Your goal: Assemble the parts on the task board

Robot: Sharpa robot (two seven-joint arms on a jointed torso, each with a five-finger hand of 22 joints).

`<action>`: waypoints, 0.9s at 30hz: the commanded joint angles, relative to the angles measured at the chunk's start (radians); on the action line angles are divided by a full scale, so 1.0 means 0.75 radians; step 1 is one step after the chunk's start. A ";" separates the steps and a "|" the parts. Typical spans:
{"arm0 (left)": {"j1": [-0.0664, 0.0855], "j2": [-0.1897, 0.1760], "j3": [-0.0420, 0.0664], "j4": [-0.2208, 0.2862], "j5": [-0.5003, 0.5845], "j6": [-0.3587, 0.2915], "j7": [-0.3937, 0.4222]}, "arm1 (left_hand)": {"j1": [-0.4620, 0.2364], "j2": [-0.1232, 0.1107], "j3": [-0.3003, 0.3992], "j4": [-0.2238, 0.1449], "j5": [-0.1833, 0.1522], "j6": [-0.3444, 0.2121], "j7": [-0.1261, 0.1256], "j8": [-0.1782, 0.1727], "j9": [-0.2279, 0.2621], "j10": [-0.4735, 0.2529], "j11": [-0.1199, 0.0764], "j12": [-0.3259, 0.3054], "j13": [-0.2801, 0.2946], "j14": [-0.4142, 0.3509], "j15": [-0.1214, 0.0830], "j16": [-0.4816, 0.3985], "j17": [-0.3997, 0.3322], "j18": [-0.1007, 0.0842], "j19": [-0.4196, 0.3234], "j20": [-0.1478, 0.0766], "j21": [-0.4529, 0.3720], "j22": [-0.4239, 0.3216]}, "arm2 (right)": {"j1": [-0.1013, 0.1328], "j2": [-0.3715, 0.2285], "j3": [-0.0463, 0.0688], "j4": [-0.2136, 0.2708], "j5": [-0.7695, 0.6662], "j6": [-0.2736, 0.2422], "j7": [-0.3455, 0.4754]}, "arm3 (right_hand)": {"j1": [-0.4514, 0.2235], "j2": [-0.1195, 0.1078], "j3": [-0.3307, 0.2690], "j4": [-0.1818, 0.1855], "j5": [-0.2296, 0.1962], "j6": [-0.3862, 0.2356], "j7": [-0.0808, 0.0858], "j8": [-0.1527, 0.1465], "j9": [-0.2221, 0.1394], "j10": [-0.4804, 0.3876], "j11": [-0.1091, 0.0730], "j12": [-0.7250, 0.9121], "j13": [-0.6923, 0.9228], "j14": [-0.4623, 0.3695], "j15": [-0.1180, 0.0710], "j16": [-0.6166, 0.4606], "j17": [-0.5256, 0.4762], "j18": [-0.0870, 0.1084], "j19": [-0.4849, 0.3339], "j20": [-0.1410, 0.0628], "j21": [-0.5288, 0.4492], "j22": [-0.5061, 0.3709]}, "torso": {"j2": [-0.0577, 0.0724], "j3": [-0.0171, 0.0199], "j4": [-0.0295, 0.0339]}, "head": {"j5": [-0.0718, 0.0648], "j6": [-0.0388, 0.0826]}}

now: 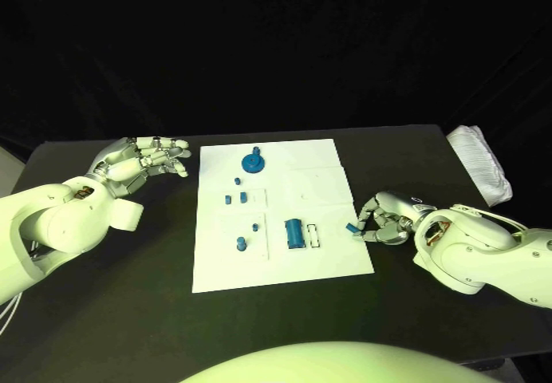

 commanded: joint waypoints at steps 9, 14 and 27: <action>0.000 0.000 0.001 0.002 0.009 0.022 0.008 | -0.010 -0.003 -0.002 0.007 -0.007 -0.011 0.000 -0.004 -0.002 -0.002 0.002 -0.005 0.000 0.001 0.010 -0.008 0.003 0.006 0.006 0.006 -0.007 -0.002 | -0.007 0.020 -0.004 -0.016 -0.076 0.058 -0.052 | 0.090 -0.045 0.305 -0.064 0.122 0.033 -0.007 -0.005 -0.009 0.024 -0.016 0.002 0.190 0.101 -0.018 0.008 0.150 0.000 0.078 -0.017 0.016 0.312 | -0.001 -0.0016 0.0000 | 0.001 -0.001; 0.000 -0.001 0.001 0.002 0.009 0.022 0.005 | -0.010 -0.003 -0.002 0.007 -0.007 -0.011 0.000 -0.004 -0.002 -0.002 0.002 -0.005 0.000 0.001 0.010 -0.008 0.003 0.006 0.006 0.006 -0.007 -0.002 | -0.008 0.029 -0.005 -0.014 -0.098 0.057 -0.061 | 0.036 -0.078 0.406 -0.101 0.171 0.034 -0.008 0.005 0.003 0.027 -0.017 0.005 0.192 0.101 -0.019 0.009 0.153 0.000 0.080 -0.017 0.021 0.313 | -0.001 -0.0016 0.0003 | 0.001 -0.001; 0.000 0.000 0.001 0.001 0.009 0.018 0.003 | -0.009 -0.003 -0.002 0.008 -0.007 -0.011 0.000 -0.004 -0.002 -0.002 0.002 -0.005 0.000 0.001 0.010 -0.008 0.004 0.006 0.007 0.006 -0.008 -0.004 | 0.006 0.040 -0.004 0.051 -0.123 -0.011 -0.085 | -0.114 -0.112 0.494 -0.111 0.299 0.023 -0.012 0.026 0.028 0.037 -0.020 0.014 0.197 0.105 -0.021 0.016 0.167 -0.005 0.088 -0.019 0.042 0.319 | -0.003 -0.0028 0.0011 | 0.007 -0.001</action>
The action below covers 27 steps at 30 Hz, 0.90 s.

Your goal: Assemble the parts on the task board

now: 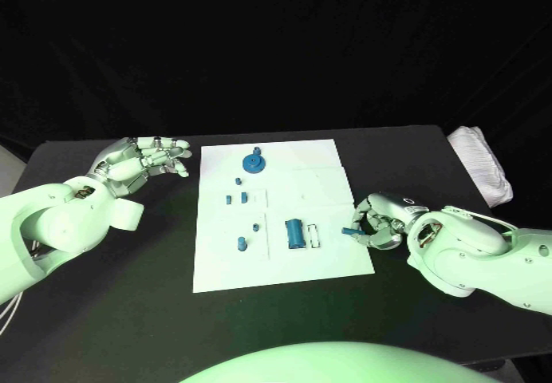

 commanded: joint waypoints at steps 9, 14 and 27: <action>0.000 0.004 0.001 0.000 0.007 0.015 0.005 | -0.008 -0.002 -0.002 0.008 -0.007 -0.011 0.000 -0.004 -0.002 -0.002 0.002 -0.004 0.000 0.001 0.010 -0.008 0.003 0.006 0.008 0.006 -0.010 -0.004 | 0.052 0.031 0.001 0.063 0.015 -0.049 -0.019 | -0.130 -0.008 -0.001 0.039 0.029 0.009 -0.016 0.025 0.027 0.059 -0.017 0.054 0.221 0.110 -0.016 0.020 0.192 -0.012 0.102 -0.013 0.043 0.327 | 0.000 -0.0004 0.0002 | 0.003 0.006; 0.000 0.005 0.001 0.000 0.007 0.015 0.004 | -0.008 -0.002 -0.002 0.008 -0.007 -0.011 0.000 -0.004 -0.002 -0.002 0.002 -0.004 0.000 0.001 0.010 -0.008 0.003 0.006 0.008 0.006 -0.010 -0.004 | 0.059 0.071 0.001 0.069 0.067 -0.058 -0.020 | -0.158 -0.003 -0.013 0.050 0.055 0.010 -0.016 0.028 0.031 0.063 -0.017 0.061 0.226 0.111 -0.016 0.022 0.196 -0.012 0.104 -0.015 0.047 0.328 | 0.002 0.0017 0.0002 | 0.006 0.003; 0.000 -0.002 0.001 0.006 0.007 0.015 -0.001 | -0.008 -0.002 -0.002 0.008 -0.007 -0.011 0.000 -0.004 -0.002 -0.002 0.002 -0.004 0.000 0.001 0.010 -0.008 0.003 0.006 0.008 0.006 -0.010 -0.004 | 0.053 0.185 0.001 0.030 0.196 0.034 -0.076 | -0.245 0.018 -0.047 0.101 0.033 0.018 -0.017 0.034 0.037 0.074 -0.017 0.089 0.242 0.111 -0.017 0.022 0.196 -0.010 0.100 -0.015 0.038 0.326 | 0.003 0.0007 -0.0005 | 0.008 -0.002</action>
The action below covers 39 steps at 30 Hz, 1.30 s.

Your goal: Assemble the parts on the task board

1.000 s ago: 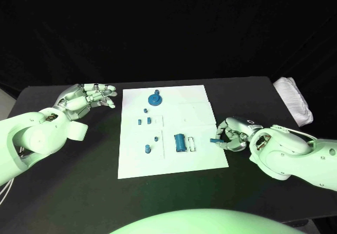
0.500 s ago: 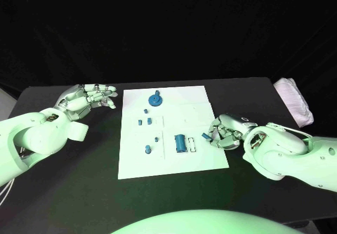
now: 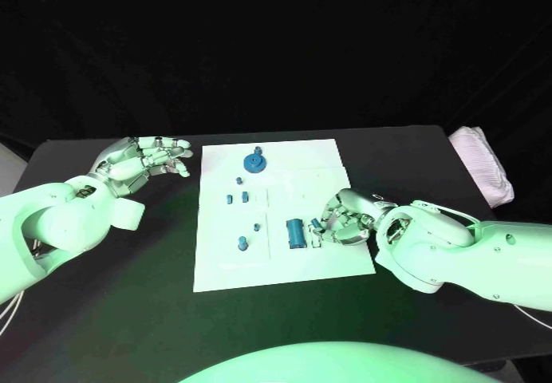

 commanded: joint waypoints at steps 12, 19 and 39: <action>0.001 -0.007 0.001 0.010 0.007 0.017 -0.002 | -0.005 -0.003 -0.002 0.007 -0.006 -0.011 0.000 -0.003 -0.002 -0.003 0.002 -0.004 0.000 0.000 0.009 -0.009 0.003 0.006 0.006 0.000 -0.008 -0.005 | -0.011 0.051 0.000 -0.025 0.034 0.060 -0.098 | -0.076 0.023 -0.019 0.030 -0.001 0.016 -0.005 0.020 0.005 0.074 -0.012 0.003 0.243 0.111 -0.010 0.003 0.198 -0.010 0.105 -0.012 -0.007 0.326 | 0.001 0.0023 -0.0017 | 0.008 -0.008; 0.001 -0.009 0.001 0.012 0.007 0.018 -0.004 | -0.005 -0.003 -0.002 0.007 -0.006 -0.011 0.000 -0.003 -0.002 -0.003 0.002 -0.004 0.000 0.000 0.009 -0.009 0.003 0.006 0.006 0.000 -0.008 -0.005 | -0.012 0.058 0.000 -0.027 0.021 0.063 -0.109 | -0.081 0.025 -0.020 0.030 0.000 0.019 -0.006 0.023 0.006 0.075 -0.013 0.005 0.244 0.112 -0.010 0.005 0.201 -0.011 0.105 -0.013 -0.005 0.327 | 0.002 0.0035 -0.0011 | 0.008 -0.012; 0.001 -0.011 0.001 0.011 0.007 0.020 -0.006 | -0.005 -0.003 -0.003 0.009 -0.006 -0.012 0.000 -0.003 -0.002 -0.003 0.002 -0.004 0.000 0.000 0.010 -0.009 0.004 0.006 0.008 0.000 -0.011 -0.007 | -0.012 0.052 0.000 -0.019 0.005 0.064 -0.109 | -0.085 0.026 -0.021 0.027 0.001 0.022 -0.009 0.026 0.008 0.078 -0.015 0.013 0.249 0.113 -0.012 0.007 0.206 -0.012 0.107 -0.014 0.000 0.328 | -0.001 0.0020 -0.0022 | 0.007 -0.017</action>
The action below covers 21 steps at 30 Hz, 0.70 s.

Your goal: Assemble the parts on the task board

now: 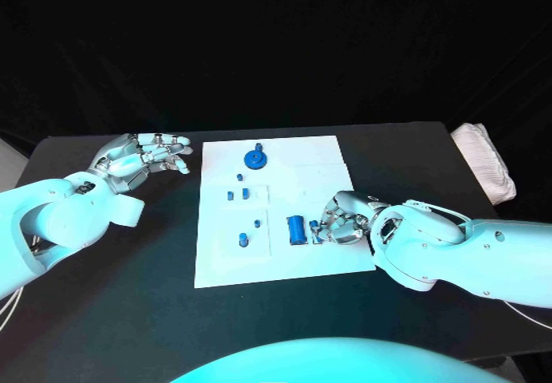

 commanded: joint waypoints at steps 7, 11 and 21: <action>0.001 0.000 0.001 0.003 0.007 0.020 0.005 | -0.005 -0.003 0.001 0.005 -0.006 -0.007 0.005 -0.003 -0.002 -0.003 0.002 -0.004 0.000 0.000 0.010 -0.009 0.001 0.006 0.008 0.001 -0.005 -0.001 | -0.002 0.002 0.000 -0.002 -0.014 -0.012 0.007 | -0.125 -0.005 -0.081 0.008 -0.124 0.005 0.004 0.014 0.002 0.076 -0.006 -0.006 0.245 0.108 -0.010 0.003 0.198 -0.010 0.099 -0.010 -0.007 0.325 | 0.000 -0.0018 0.0024 | -0.001 0.001; 0.001 0.000 0.001 0.003 0.007 0.019 0.004 | -0.005 -0.003 0.001 0.005 -0.006 -0.007 0.005 -0.003 -0.002 -0.003 0.002 -0.004 0.000 0.000 0.010 -0.009 0.001 0.006 0.008 0.001 -0.005 -0.001 | -0.002 0.003 0.000 -0.003 -0.012 -0.018 0.012 | -0.167 -0.011 -0.133 0.009 -0.073 0.003 0.002 0.019 0.004 0.075 -0.007 -0.010 0.245 0.108 -0.010 0.003 0.197 -0.009 0.098 -0.011 -0.009 0.324 | 0.000 -0.0011 0.0018 | 0.000 -0.001; 0.001 -0.002 0.001 0.003 0.007 0.018 0.003 | -0.006 -0.003 0.000 0.007 -0.006 -0.007 0.005 -0.003 -0.002 -0.004 0.002 -0.003 0.000 0.000 0.010 -0.009 0.002 0.006 0.009 0.001 -0.006 -0.002 | -0.001 -0.019 0.000 -0.005 -0.012 -0.013 0.035 | -0.074 -0.011 -0.149 -0.023 -0.133 -0.007 0.002 0.022 0.006 0.074 -0.007 -0.014 0.244 0.107 -0.011 0.001 0.193 -0.009 0.096 -0.012 -0.013 0.324 | 0.000 -0.0007 0.0010 | 0.000 -0.003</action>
